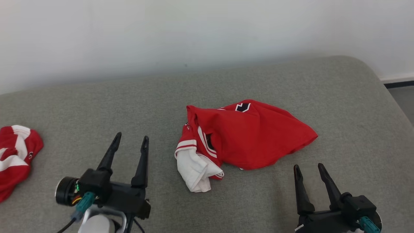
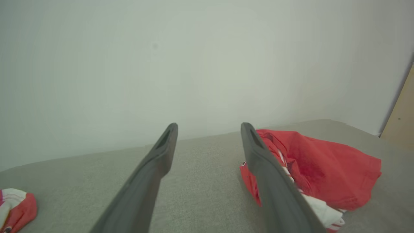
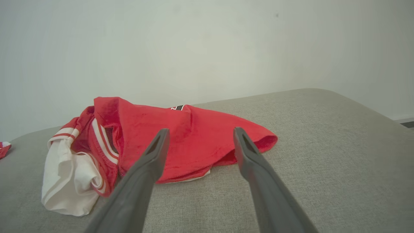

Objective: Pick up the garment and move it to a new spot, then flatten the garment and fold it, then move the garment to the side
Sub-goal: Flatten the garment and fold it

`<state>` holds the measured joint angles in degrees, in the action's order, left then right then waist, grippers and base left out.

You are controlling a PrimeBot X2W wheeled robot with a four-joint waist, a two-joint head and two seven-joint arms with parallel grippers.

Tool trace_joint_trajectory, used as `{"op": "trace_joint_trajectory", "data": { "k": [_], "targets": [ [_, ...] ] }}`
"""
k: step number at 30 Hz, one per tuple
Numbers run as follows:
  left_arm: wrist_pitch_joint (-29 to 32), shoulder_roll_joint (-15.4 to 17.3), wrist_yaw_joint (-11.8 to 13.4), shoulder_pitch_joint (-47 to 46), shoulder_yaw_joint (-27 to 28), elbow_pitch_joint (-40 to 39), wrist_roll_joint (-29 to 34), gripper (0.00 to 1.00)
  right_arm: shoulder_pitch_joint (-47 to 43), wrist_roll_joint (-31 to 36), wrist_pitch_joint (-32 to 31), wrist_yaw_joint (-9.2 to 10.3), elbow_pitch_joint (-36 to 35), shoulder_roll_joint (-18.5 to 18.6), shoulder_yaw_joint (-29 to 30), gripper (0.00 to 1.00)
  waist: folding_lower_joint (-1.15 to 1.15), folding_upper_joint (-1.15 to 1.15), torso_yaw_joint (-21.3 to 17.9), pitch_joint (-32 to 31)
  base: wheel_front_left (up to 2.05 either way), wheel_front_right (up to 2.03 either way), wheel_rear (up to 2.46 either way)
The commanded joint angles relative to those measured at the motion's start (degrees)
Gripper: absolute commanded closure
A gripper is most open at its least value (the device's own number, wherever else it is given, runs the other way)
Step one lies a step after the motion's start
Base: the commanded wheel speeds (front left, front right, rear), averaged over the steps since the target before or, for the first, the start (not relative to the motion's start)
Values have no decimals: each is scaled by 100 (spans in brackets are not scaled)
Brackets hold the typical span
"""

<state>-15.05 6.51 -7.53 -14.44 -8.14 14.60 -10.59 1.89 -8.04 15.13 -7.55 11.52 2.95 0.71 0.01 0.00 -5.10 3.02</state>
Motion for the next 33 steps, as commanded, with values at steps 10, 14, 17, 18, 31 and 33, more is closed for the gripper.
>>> {"op": "trace_joint_trajectory", "data": {
  "k": [10, 14, 17, 18, 31, 33],
  "targets": [
    [-20, 87, 10, -995, -858, 1043, -217, 0, 258, -184, 3, 12, -35, -16, 40, 0, -1, 0, -762, 642, 0, 0, 0],
    [19, 103, 10, -1194, -1025, 1563, -282, 0, 296, -258, 3, 12, -39, -15, 34, 0, -1, 0, -881, 733, 0, 0, 0],
    [32, 98, 10, -1294, -1113, 1882, -331, 0, 313, -302, 3, 12, -43, -16, 15, 0, -1, 0, -934, 775, 0, 0, 0],
    [26, 99, 10, -1309, -1121, 1980, -346, 0, 316, -307, 3, 12, -41, -16, 19, 0, -1, 0, -943, 781, 0, 0, 0],
    [-16, 3, 11, -956, -1080, 1613, -638, 100, 74, -267, 3, 13, -16, -14, 169, 0, -1, 0, -416, 420, 0, 0, 0],
    [-16, 23, 12, -857, -1072, 1481, -648, 100, 62, -265, 3, 13, -9, -14, 145, 0, -1, 0, -337, 378, 0, 0, 0]
  ]
}}
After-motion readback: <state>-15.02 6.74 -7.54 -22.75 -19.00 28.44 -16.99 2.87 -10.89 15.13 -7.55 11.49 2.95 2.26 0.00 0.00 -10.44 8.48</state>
